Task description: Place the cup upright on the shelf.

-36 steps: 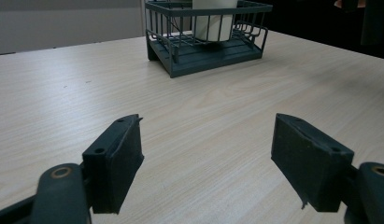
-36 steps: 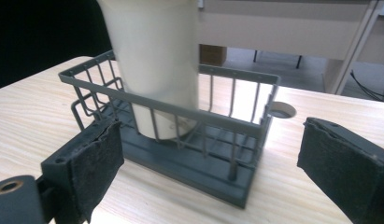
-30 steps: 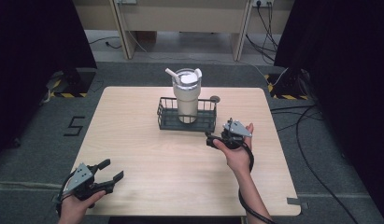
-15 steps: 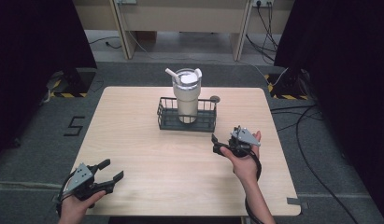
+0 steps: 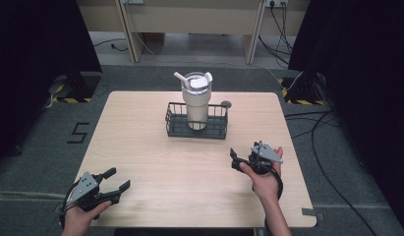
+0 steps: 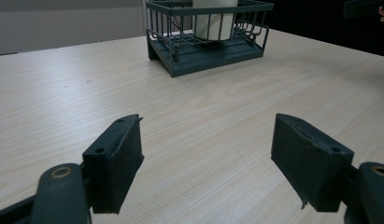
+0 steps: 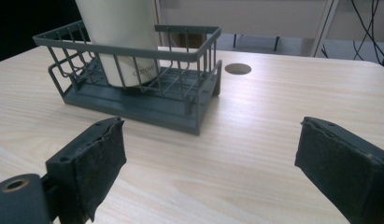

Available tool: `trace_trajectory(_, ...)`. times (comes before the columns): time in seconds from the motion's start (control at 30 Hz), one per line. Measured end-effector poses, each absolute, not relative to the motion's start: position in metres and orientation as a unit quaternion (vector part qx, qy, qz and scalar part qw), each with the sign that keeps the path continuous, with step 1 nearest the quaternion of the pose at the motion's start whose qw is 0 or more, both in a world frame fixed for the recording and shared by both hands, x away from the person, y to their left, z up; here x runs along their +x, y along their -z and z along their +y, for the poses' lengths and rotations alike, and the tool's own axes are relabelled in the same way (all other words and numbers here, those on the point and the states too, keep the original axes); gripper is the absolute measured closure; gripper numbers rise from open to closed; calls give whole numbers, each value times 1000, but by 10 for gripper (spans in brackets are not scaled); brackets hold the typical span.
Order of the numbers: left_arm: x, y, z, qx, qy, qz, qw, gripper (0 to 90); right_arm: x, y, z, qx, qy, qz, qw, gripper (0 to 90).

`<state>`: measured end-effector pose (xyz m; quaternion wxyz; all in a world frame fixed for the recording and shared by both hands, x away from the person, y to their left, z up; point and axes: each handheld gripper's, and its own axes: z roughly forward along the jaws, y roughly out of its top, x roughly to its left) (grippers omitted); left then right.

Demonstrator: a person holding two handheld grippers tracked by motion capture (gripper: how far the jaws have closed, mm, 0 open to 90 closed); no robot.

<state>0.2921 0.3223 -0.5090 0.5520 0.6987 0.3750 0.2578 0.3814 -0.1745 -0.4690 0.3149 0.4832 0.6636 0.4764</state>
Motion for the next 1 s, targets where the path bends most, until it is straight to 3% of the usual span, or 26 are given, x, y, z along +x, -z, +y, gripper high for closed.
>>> trace_trajectory(1.0,292,509,322,698,-259,377,551,239,347,491,-198,508,-464,656,311,94)
